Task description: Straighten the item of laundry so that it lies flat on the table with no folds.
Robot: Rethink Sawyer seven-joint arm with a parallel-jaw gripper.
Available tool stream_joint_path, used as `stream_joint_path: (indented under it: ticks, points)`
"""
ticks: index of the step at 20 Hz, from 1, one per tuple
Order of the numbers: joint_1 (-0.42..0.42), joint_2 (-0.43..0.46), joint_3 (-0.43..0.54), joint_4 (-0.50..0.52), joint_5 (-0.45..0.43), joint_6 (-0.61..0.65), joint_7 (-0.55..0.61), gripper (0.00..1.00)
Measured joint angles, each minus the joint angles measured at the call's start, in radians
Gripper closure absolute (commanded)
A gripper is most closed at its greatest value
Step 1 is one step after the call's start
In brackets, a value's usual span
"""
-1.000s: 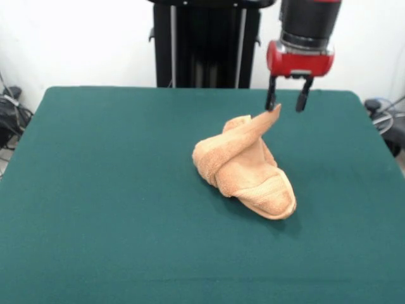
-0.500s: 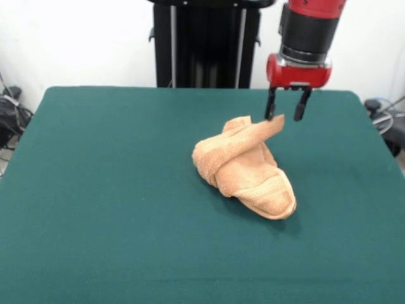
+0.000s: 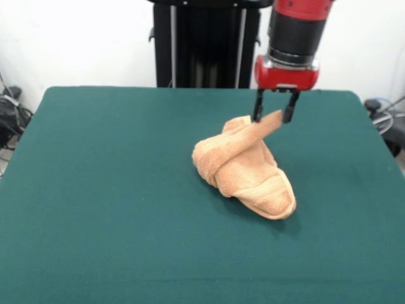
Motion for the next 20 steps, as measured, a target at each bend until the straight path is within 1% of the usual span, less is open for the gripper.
stream_joint_path:
  ticks: [3,7,20]
  points:
    - [-0.032,0.0,0.001,0.0,0.0,0.0,0.0,0.0]
    - [-0.05,-0.001,0.001,0.0,0.0,0.0,0.0,0.0]
    - [-0.03,-0.027,0.003,0.0,0.0,0.0,0.0,0.0]
